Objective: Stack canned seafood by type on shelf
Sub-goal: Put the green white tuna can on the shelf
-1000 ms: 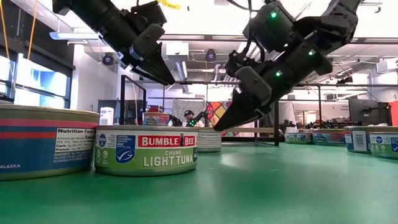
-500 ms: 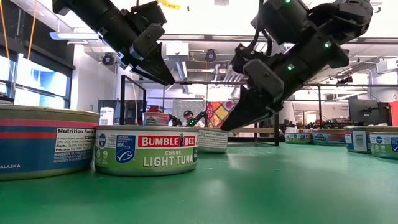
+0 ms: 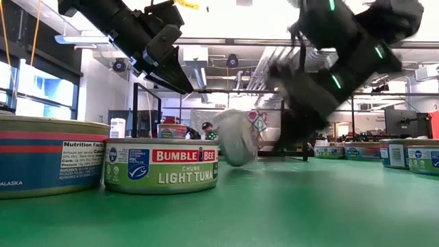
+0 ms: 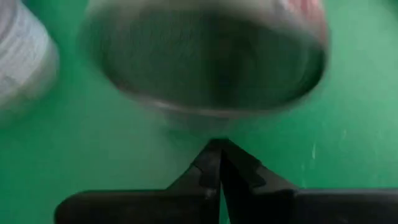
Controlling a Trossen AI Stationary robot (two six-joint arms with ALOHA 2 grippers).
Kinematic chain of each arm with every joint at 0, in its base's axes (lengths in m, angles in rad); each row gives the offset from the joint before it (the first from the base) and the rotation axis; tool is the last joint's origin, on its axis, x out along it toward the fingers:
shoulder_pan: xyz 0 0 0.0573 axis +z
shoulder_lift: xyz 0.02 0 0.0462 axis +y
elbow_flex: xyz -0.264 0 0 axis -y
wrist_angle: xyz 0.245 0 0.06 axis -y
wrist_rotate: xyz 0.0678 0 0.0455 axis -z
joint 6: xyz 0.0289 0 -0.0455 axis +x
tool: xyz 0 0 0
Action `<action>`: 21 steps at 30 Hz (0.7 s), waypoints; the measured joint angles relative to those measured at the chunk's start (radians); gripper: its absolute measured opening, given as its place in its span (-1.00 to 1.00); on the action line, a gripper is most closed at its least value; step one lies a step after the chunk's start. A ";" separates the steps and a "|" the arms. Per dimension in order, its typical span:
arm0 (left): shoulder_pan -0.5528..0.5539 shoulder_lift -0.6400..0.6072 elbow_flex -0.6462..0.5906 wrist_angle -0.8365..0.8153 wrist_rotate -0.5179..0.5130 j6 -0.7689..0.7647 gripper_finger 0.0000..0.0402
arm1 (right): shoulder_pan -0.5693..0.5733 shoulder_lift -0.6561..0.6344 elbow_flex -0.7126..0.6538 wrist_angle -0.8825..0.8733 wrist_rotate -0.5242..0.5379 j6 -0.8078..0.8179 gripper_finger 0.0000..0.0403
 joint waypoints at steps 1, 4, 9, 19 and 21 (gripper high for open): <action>0.000 0.000 0.000 0.001 0.000 0.000 -0.34 | 0.004 -0.003 0.007 -0.027 -0.007 0.010 -1.00; 0.000 0.001 -0.001 0.001 0.003 0.000 -0.34 | 0.015 -0.004 0.007 -0.022 0.007 0.008 -1.00; 0.000 0.001 -0.001 0.006 0.016 0.002 -0.34 | 0.017 -0.016 0.006 -0.031 0.018 0.006 -1.00; 0.007 0.017 -0.001 0.025 0.234 0.066 -0.34 | 0.017 -0.097 0.004 -0.096 0.026 -0.022 -0.85; 0.015 0.044 -0.001 0.052 0.296 0.095 -0.34 | 0.016 -0.102 0.004 -0.090 0.031 -0.041 -0.75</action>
